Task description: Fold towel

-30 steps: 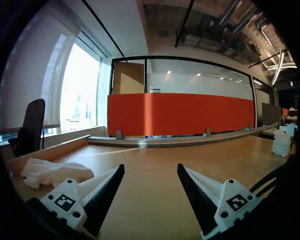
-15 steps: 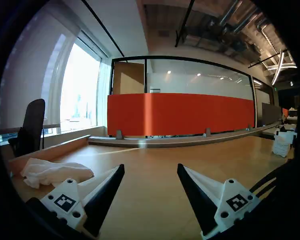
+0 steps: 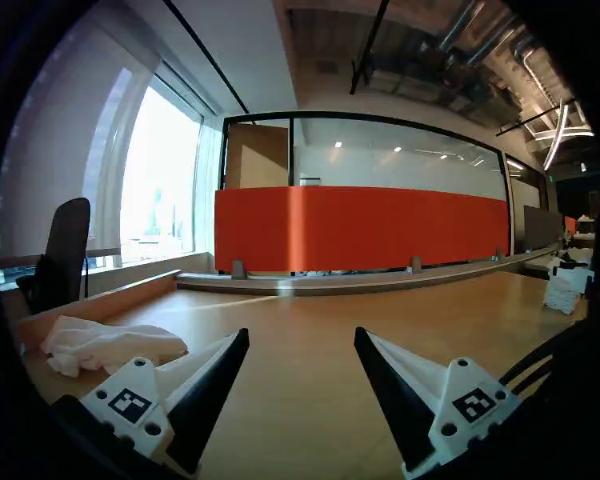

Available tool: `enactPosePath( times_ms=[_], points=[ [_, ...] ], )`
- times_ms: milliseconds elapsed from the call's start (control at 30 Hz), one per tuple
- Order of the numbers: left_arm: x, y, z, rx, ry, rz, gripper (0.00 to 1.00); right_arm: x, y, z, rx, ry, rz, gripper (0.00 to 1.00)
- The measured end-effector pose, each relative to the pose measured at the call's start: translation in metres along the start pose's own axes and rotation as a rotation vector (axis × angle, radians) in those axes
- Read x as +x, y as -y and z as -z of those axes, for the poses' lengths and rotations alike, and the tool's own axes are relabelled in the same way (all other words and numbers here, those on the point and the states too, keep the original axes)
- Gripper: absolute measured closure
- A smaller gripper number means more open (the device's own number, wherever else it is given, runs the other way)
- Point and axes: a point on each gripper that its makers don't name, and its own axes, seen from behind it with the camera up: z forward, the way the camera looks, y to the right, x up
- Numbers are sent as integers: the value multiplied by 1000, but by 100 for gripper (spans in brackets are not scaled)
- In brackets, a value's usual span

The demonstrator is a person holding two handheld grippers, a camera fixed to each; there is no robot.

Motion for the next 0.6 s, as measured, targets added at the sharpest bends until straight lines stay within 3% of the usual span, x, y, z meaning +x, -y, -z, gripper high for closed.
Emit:
enactPosePath(
  times_ms=[600],
  points=[
    [0,1,0,0,0,0,2,-1,-3,-1,-4,2,-2,0]
  ],
)
